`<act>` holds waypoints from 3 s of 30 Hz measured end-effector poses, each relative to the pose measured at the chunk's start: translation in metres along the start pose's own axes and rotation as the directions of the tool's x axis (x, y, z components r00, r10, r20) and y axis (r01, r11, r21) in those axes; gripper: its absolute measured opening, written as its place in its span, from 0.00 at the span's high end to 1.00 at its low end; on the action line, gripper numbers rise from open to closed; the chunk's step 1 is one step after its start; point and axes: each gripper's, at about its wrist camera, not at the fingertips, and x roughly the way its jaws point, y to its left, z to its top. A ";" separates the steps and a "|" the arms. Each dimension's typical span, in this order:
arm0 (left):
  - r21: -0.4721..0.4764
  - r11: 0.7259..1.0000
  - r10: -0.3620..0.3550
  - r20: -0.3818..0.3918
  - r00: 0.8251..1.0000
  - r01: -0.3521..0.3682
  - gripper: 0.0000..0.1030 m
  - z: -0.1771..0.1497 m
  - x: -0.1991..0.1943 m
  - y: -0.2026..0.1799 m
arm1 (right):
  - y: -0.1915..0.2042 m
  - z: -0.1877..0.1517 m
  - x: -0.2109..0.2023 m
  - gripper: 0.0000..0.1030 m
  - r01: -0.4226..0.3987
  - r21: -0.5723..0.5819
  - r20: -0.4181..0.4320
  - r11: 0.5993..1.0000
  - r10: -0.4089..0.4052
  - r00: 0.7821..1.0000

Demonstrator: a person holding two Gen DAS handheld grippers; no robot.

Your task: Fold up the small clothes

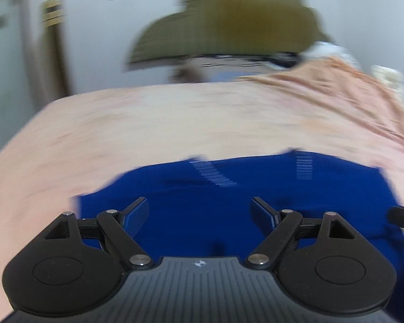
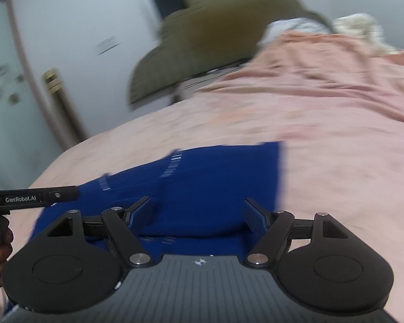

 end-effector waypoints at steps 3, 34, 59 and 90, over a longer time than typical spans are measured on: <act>-0.062 0.996 0.068 -0.028 0.997 -0.070 0.20 -0.009 0.004 0.034 | 0.014 0.011 0.035 0.25 -0.068 0.014 -0.075 0.998 0.068 0.995; -0.013 0.996 0.091 -0.086 0.992 -0.092 0.14 -0.059 0.036 0.039 | -0.019 0.032 0.086 0.26 0.071 0.114 -0.064 0.991 -0.064 0.996; 0.053 0.987 0.155 -0.063 0.986 -0.152 0.13 -0.036 0.050 0.029 | -0.055 0.051 0.063 0.82 0.282 0.045 -0.049 0.958 -0.280 0.959; -0.073 0.953 -0.302 -0.199 0.932 0.293 0.16 -0.106 -0.038 0.108 | -0.070 -0.049 -0.061 0.41 -0.063 0.092 -0.189 0.994 0.079 0.979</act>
